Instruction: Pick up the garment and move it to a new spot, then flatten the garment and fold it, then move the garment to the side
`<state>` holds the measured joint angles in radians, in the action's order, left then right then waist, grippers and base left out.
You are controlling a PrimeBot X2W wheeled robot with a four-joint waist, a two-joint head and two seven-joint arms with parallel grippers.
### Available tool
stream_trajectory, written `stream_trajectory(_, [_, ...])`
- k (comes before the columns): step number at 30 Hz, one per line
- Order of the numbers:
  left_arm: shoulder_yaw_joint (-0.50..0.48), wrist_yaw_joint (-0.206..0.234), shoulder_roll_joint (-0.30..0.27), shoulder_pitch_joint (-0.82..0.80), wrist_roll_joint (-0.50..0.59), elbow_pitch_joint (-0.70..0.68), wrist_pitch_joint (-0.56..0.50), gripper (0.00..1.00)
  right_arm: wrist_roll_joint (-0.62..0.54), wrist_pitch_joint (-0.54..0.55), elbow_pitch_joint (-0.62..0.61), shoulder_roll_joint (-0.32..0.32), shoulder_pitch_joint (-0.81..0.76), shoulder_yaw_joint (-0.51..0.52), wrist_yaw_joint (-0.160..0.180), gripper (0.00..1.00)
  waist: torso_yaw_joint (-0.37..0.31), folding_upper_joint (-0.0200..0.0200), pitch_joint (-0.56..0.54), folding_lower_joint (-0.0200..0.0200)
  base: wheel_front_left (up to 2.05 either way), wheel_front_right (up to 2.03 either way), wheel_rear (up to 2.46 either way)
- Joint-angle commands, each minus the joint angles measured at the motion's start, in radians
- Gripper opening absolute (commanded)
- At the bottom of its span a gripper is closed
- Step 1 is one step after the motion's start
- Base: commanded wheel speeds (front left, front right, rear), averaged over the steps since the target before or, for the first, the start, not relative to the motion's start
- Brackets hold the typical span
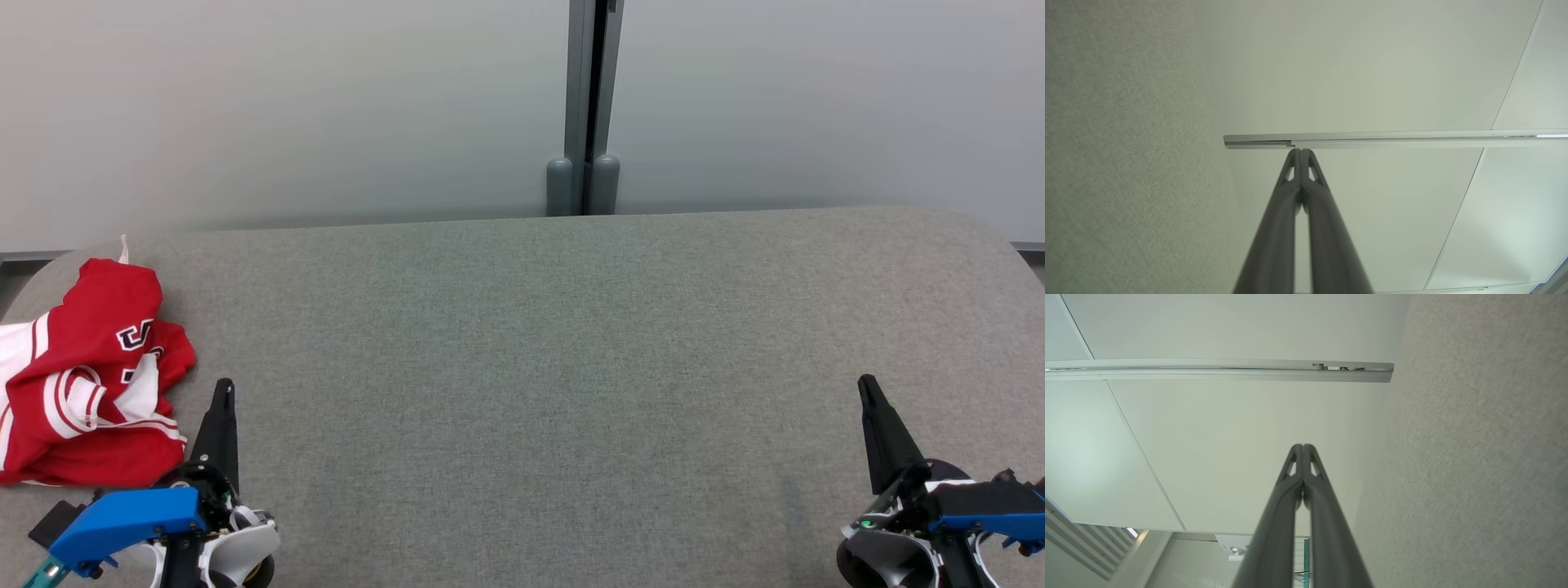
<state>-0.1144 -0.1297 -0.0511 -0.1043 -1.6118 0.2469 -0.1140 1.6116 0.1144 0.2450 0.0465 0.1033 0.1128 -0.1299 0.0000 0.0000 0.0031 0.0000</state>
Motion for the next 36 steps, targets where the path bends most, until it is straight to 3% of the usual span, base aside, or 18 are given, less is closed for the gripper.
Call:
stream_trajectory(1, [0.000, -0.003, 0.002, -0.010, -0.002, -0.005, -0.003, 0.00, 0.003, 0.002, 0.000, 0.007, 0.011, 0.002, -0.001, 0.00, 0.000, 0.0000, 0.000, 0.0000, 0.00, 0.00, 0.00])
stream_trajectory(36, [0.000, -0.003, 0.002, -0.010, -0.002, -0.005, -0.003, 0.00, 0.003, 0.001, 0.000, 0.008, 0.012, 0.002, -0.002, 0.00, 0.000, 0.0000, 0.000, 0.0000, 0.00, 0.00, 0.00])
